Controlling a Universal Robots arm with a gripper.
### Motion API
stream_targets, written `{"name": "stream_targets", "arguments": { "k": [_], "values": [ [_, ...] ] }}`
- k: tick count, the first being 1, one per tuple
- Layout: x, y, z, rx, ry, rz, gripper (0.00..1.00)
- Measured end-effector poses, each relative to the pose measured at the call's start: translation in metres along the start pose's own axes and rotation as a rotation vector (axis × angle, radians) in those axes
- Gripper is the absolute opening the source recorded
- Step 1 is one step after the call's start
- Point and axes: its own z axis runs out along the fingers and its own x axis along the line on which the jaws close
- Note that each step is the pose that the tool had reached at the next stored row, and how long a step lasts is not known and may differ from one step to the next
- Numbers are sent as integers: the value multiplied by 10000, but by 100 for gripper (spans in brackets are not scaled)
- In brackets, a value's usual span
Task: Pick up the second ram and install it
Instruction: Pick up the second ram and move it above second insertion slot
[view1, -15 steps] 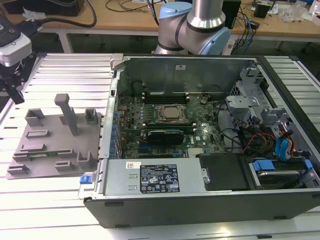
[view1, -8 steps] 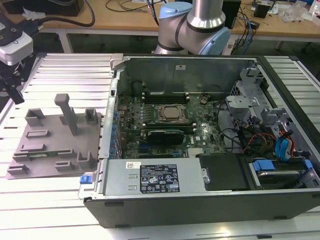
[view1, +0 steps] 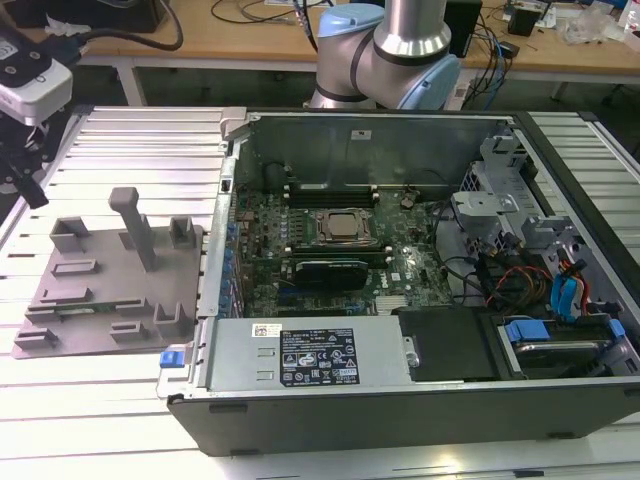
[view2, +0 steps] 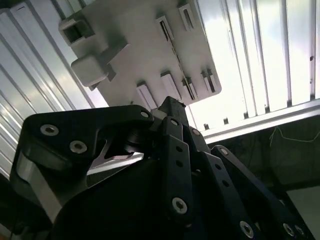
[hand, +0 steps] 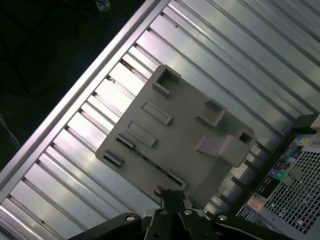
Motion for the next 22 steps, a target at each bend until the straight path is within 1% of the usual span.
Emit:
{"name": "stream_targets", "arguments": {
  "k": [1,2,7,8,9,11,14,19,20,22],
  "values": [
    [0,0,0,-3,6,-118,8],
    [0,0,0,-10,20,-421,8],
    [0,0,0,-33,60,-1345,8],
    [0,0,0,-39,72,-1602,8],
    [0,0,0,-49,91,-2004,8],
    [0,0,0,-60,112,-2462,8],
    [0,0,0,-83,155,-3405,8],
    [0,0,0,-136,251,-5554,8],
    [0,0,0,-143,264,-5832,8],
    [0,0,0,-152,281,-6205,8]
  ]
}}
